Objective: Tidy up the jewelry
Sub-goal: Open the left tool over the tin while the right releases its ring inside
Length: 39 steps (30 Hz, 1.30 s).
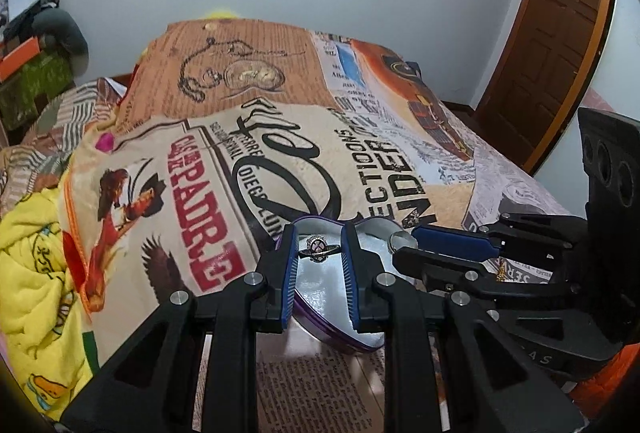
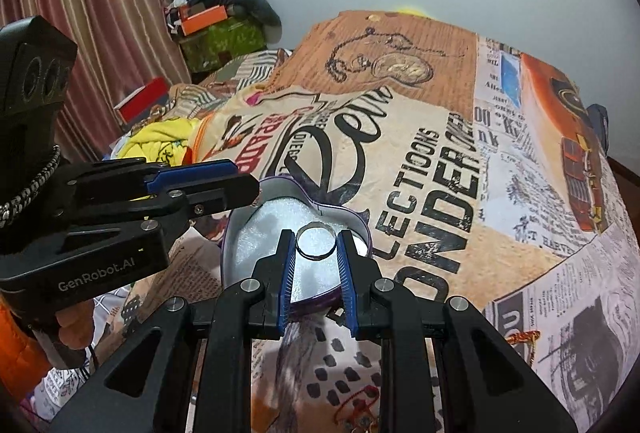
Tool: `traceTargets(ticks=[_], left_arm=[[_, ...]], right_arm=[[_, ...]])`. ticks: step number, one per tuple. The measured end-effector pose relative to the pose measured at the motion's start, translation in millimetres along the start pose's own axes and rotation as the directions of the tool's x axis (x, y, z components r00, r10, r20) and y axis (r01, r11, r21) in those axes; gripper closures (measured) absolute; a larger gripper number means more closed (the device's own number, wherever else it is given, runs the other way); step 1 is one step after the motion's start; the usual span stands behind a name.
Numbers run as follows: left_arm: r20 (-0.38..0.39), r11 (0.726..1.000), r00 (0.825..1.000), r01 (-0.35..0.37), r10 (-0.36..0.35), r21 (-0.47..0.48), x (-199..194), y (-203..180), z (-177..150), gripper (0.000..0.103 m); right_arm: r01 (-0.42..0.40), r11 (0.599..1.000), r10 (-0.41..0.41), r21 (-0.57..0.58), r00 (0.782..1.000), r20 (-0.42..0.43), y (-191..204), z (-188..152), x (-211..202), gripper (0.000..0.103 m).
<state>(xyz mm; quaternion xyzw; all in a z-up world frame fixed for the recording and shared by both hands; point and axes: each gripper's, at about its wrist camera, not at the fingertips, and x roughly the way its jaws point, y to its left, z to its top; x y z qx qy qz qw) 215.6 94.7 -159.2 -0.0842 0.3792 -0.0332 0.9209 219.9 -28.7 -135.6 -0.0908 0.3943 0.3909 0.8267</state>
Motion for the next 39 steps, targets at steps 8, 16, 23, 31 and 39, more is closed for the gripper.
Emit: traceTargets(ticks=[8, 16, 23, 31, 39], left_arm=[[-0.033, 1.0, 0.999, 0.002, -0.002, 0.003, 11.2, 3.0, 1.0, 0.083], [-0.035, 1.0, 0.999, -0.006, 0.006, 0.02, 6.2, 2.5, 3.2, 0.083], [0.001, 0.999, 0.999, -0.051, 0.051, 0.019, -11.6, 6.9, 5.5, 0.076], [0.006, 0.995, 0.995, -0.103, 0.103, 0.007, -28.7, 15.6, 2.2, 0.073], [0.005, 0.993, 0.993, -0.115, 0.115, 0.022, -44.6, 2.9, -4.2, 0.072]], right_arm=[[0.001, 1.0, -0.001, -0.004, 0.999, -0.046, -0.8, 2.1, 14.2, 0.084], [0.021, 0.999, -0.023, -0.029, 0.998, -0.062, 2.6, 2.9, 21.0, 0.084], [0.034, 0.998, -0.039, -0.056, 0.996, -0.078, 9.2, 1.5, 24.6, 0.084], [0.062, 0.997, -0.067, -0.055, 0.995, -0.08, 11.6, 1.7, 17.8, 0.078], [0.085, 0.996, -0.086, -0.018, 0.995, -0.048, 6.5, -2.0, -13.4, 0.077]])
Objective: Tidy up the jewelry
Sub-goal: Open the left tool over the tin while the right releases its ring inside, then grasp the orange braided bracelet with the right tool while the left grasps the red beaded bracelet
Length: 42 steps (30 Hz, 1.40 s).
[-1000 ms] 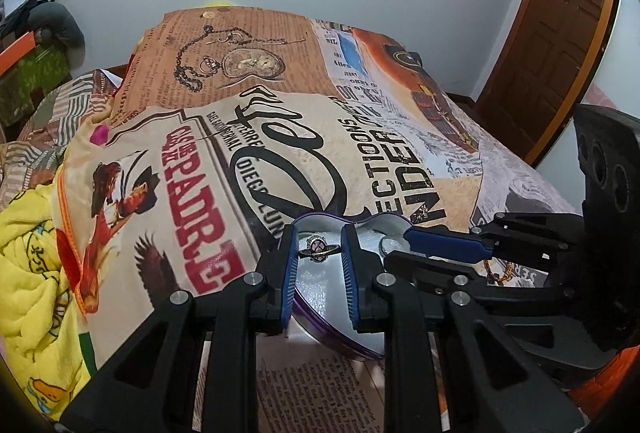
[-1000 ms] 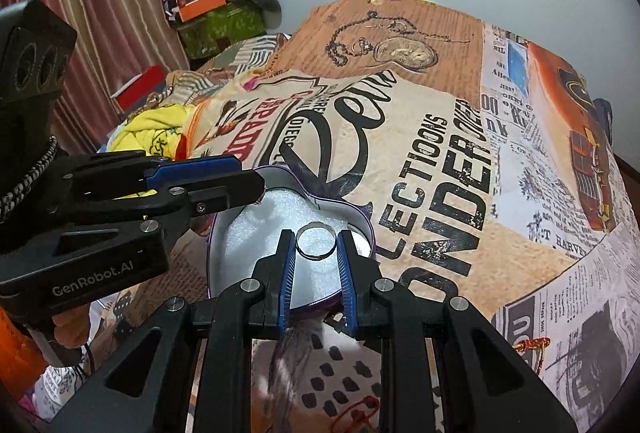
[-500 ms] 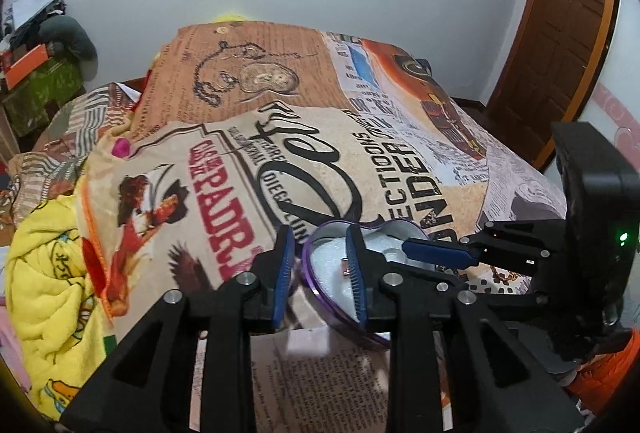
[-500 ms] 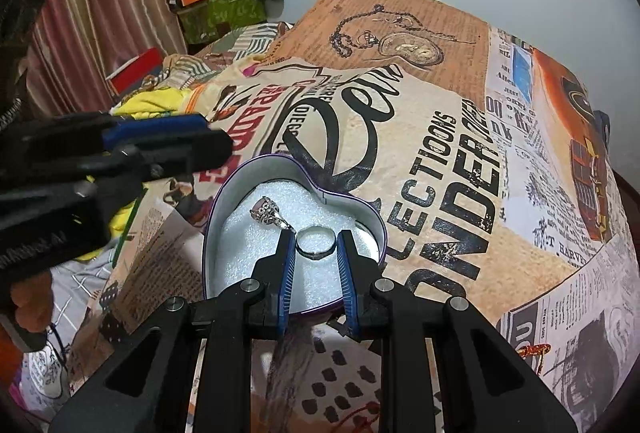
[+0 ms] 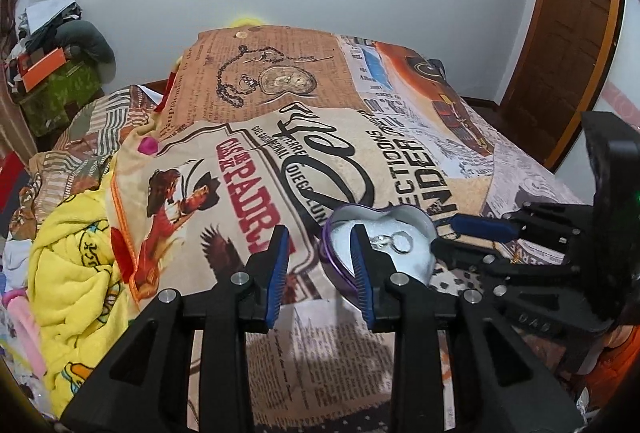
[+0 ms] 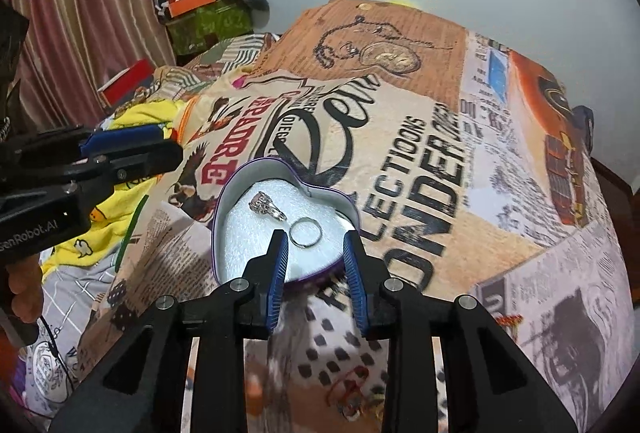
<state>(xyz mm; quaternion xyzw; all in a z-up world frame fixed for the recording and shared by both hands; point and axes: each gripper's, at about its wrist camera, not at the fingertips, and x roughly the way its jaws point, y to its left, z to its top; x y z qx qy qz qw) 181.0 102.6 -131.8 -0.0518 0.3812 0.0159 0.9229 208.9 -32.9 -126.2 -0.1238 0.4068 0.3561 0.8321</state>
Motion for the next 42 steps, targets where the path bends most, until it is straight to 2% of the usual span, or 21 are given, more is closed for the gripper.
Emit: traceTargets(ticks=[11, 20, 31, 38, 42], left_arm=[[-0.02, 0.999, 0.999, 0.033, -0.032, 0.032, -16.1, -41.2, -9.7, 0.067], [-0.099, 0.994, 0.991, 0.092, -0.086, 0.059, -1.1, -75.1, -29.1, 0.065], [-0.223, 0.982, 0.966, 0.16, -0.134, 0.102, 39.6, -111.4, -54.5, 0.065], [-0.245, 0.978, 0.961, 0.165, -0.129, 0.129, 63.7, -122.7, -53.6, 0.065], [-0.254, 0.972, 0.959, 0.173, -0.129, 0.16, 73.0, -128.1, -52.8, 0.073]], right_arm=[[0.059, 0.996, -0.062, 0.065, 0.997, 0.043, -27.9, -17.0, -50.2, 0.077], [0.111, 0.984, -0.116, 0.139, 0.993, 0.025, -64.8, -47.4, -75.6, 0.077], [0.135, 0.97, -0.125, 0.201, 0.99, -0.061, -98.2, -88.2, -67.1, 0.077], [0.14, 0.962, -0.118, 0.235, 0.987, -0.105, -117.2, -98.1, -56.4, 0.077], [0.143, 0.964, -0.118, 0.223, 0.985, -0.122, -124.2, -95.0, -46.2, 0.077]])
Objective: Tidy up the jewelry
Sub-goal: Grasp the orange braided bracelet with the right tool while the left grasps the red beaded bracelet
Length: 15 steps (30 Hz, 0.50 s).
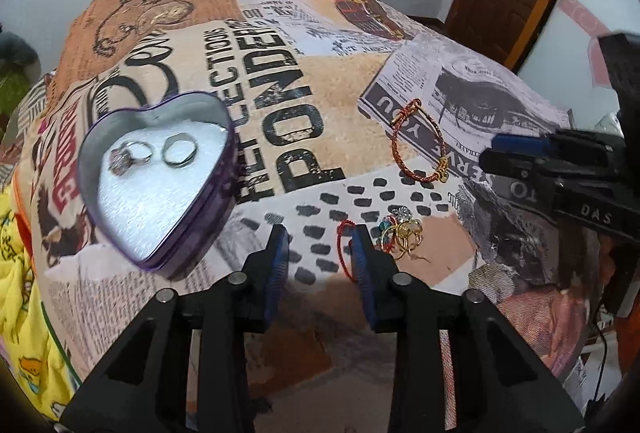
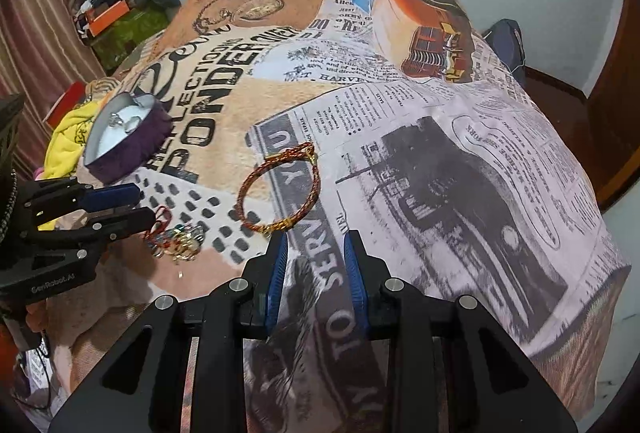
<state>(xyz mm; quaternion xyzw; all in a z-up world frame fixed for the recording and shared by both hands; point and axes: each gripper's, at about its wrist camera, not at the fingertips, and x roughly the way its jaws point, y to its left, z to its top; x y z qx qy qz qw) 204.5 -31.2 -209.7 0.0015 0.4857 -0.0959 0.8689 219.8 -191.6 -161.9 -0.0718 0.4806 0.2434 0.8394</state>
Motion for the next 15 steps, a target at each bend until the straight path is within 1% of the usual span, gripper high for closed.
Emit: traceTargets(ticks=[1, 2, 4, 5, 6, 7, 8, 9, 12, 15], left_arm=[[0.0, 1.0, 1.0, -0.005, 0.005, 0.013, 2.0, -1.7, 0.8, 0.075], [0.001, 1.0, 1.0, -0.008, 0.008, 0.02, 3.7, -2.7, 1.3, 0.079], [0.002, 0.999, 1.0, -0.011, 0.011, 0.03, 7.2, -3.9, 1.6, 0.082], [0.005, 0.999, 1.0, -0.006, 0.006, 0.035, 7.2, -4.6, 0.9, 0.085], [0.004, 0.999, 1.0, 0.008, -0.009, 0.038, 7.8, -4.8, 0.9, 0.094], [0.001, 0.999, 1.0, 0.026, -0.026, 0.037, 9.0, -4.5, 1.1, 0.098], [-0.001, 0.999, 0.999, 0.041, -0.041, 0.032, 10.1, -3.3, 0.8, 0.101], [0.0, 0.998, 0.999, 0.048, -0.048, 0.026, 10.5, -2.0, 0.8, 0.102], [0.003, 0.998, 0.998, 0.066, -0.066, 0.008, 10.3, 1.3, 1.1, 0.103], [0.013, 0.998, 0.998, 0.057, -0.057, -0.001, 8.3, 2.0, 1.4, 0.103]], right_arm=[[-0.001, 1.0, 0.001, -0.004, 1.0, -0.007, -0.7, 1.6, 3.2, 0.077], [-0.005, 1.0, 0.005, -0.009, 1.0, -0.015, -0.7, 3.5, 6.8, 0.077], [-0.015, 1.0, 0.015, -0.014, 0.999, -0.028, 0.1, 7.4, 12.3, 0.076], [-0.02, 1.0, 0.02, -0.009, 0.999, -0.036, 0.1, 9.0, 15.5, 0.075], [-0.029, 1.0, 0.028, -0.006, 0.999, -0.046, 0.4, 10.5, 18.6, 0.07], [-0.037, 0.999, 0.037, -0.009, 0.998, -0.05, 1.6, 11.4, 20.7, 0.063], [-0.038, 0.999, 0.037, -0.015, 0.998, -0.049, 2.8, 11.9, 22.0, 0.061], [-0.036, 0.999, 0.035, -0.025, 0.998, -0.048, 4.9, 12.3, 23.3, 0.06], [-0.054, 0.997, 0.051, -0.048, 0.997, -0.065, 10.4, 12.9, 30.5, 0.06], [-0.062, 0.995, 0.058, -0.081, 0.997, -0.054, 17.7, 10.8, 33.5, 0.06]])
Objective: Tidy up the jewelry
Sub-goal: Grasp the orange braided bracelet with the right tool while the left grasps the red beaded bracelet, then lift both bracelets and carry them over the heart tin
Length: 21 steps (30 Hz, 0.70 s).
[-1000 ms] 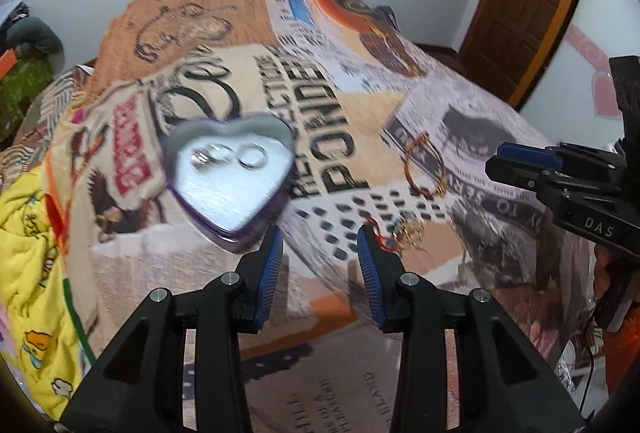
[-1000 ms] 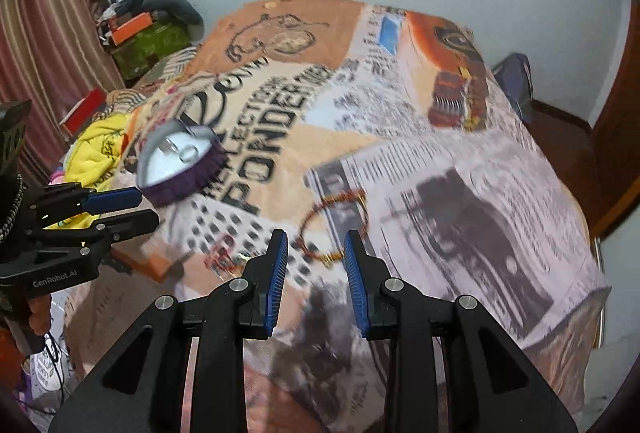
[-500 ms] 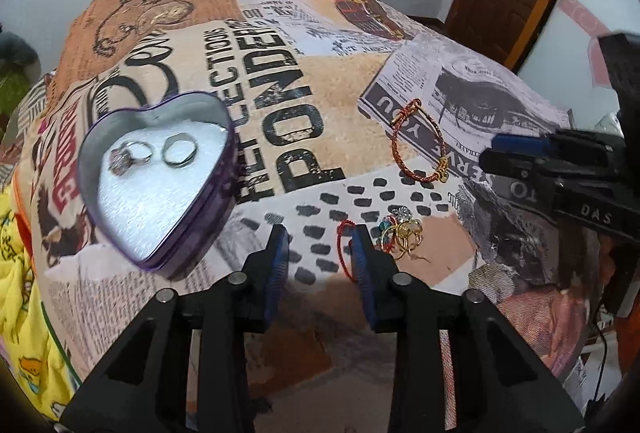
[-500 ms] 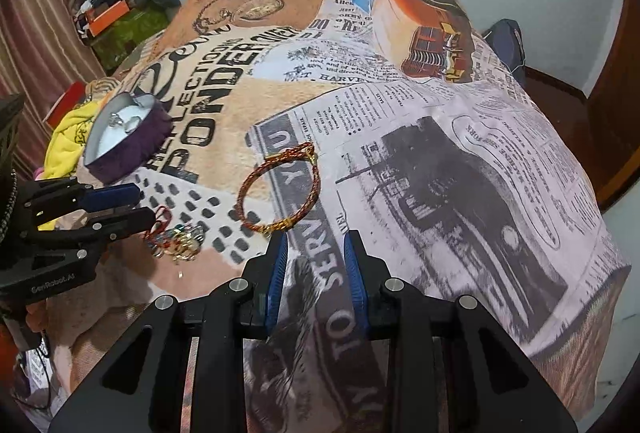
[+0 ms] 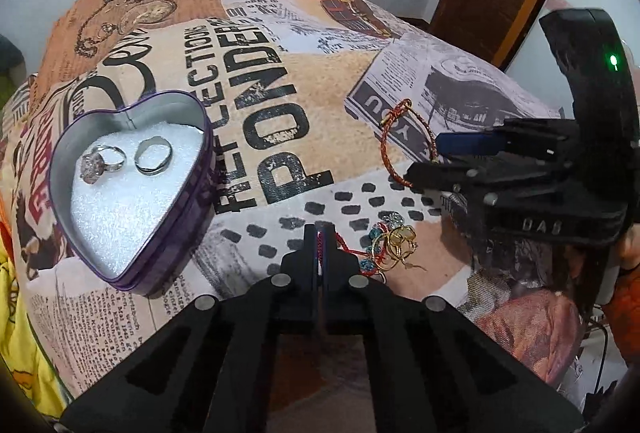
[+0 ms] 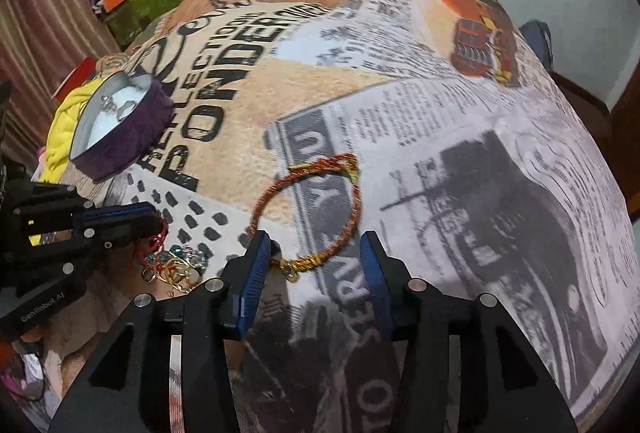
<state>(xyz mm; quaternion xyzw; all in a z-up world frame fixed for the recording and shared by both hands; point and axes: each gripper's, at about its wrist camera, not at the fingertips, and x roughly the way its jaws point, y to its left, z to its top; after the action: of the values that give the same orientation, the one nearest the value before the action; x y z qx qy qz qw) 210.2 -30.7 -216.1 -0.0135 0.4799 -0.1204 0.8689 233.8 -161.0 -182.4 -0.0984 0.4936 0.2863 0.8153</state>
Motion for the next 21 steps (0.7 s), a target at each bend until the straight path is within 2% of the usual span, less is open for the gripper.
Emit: traceTargets(ticks=[5, 7, 9, 10, 21], left_arm=[[0.035, 0.999, 0.999, -0.008, 0.009, -0.04, -8.8, 5.8, 0.8, 0.103], [0.057, 0.998, 0.998, -0.001, 0.005, -0.061, -16.8, 9.8, 1.7, 0.103], [0.081, 0.998, 0.997, 0.0, 0.006, -0.069, -25.0, 12.2, 3.8, 0.103], [0.09, 0.998, 0.996, 0.0, 0.007, -0.07, -28.6, 13.3, 4.9, 0.103], [0.187, 0.997, 0.982, -0.008, 0.023, -0.079, -73.0, 18.6, 17.3, 0.103]], right_arm=[[-0.009, 1.0, 0.009, -0.028, 1.0, 0.012, 5.4, -2.8, 2.6, 0.063], [0.006, 0.999, -0.005, -0.051, 1.0, 0.018, 9.7, -5.4, 2.0, 0.08], [-0.001, 0.998, 0.002, -0.062, 1.0, 0.021, 13.1, -5.4, 2.0, 0.091], [0.002, 0.998, 0.0, -0.064, 1.0, 0.024, 14.0, -5.1, 1.9, 0.094], [-0.041, 0.998, 0.045, -0.037, 0.994, 0.099, 21.6, 1.4, -20.6, 0.097]])
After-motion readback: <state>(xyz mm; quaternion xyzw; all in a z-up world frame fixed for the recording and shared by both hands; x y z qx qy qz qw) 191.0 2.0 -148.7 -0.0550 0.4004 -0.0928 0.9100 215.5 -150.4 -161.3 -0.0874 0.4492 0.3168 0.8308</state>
